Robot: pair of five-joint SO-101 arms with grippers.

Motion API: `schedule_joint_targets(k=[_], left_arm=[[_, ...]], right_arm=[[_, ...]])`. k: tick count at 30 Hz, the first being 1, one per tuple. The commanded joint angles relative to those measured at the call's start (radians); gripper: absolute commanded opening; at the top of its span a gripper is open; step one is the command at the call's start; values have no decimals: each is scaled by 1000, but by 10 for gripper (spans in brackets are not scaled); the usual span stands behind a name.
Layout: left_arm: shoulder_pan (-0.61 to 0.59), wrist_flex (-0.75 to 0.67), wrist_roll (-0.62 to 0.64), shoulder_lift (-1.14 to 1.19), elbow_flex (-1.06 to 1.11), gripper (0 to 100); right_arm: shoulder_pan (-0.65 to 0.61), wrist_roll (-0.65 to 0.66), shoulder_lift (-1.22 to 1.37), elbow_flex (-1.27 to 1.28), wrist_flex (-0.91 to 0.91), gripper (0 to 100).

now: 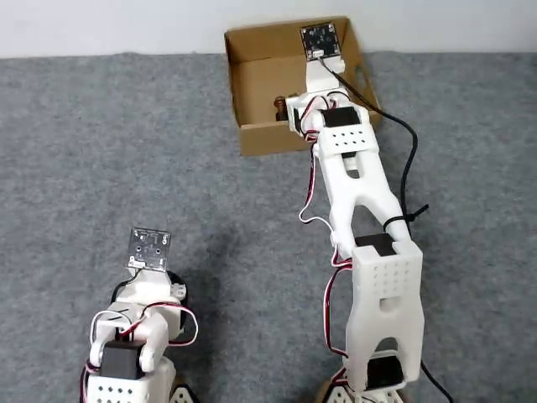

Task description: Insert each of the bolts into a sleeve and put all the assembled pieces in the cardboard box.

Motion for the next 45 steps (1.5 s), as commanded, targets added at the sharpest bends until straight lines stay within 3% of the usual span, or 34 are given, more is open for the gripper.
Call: schedule_joint_targets(k=[1, 8, 17, 25, 36, 45], left_arm=[[-5, 5, -6, -9, -5, 6], [-5, 5, -6, -9, -5, 6], [-5, 5, -6, -9, -5, 6], [-5, 5, -6, -9, -5, 6], [-5, 5, -6, -9, -5, 6], [-5, 5, -6, -9, -5, 6]], right_arm=[[2, 5, -94, -48, 64, 8], [2, -2, -173, -48, 285, 8], [2, -176, -274, -48, 625, 8], [5, -252, -320, -43, 987, 9], [-68, -319, -615, 265, 958, 9], [-24, -356, -943, 806, 631, 8]])
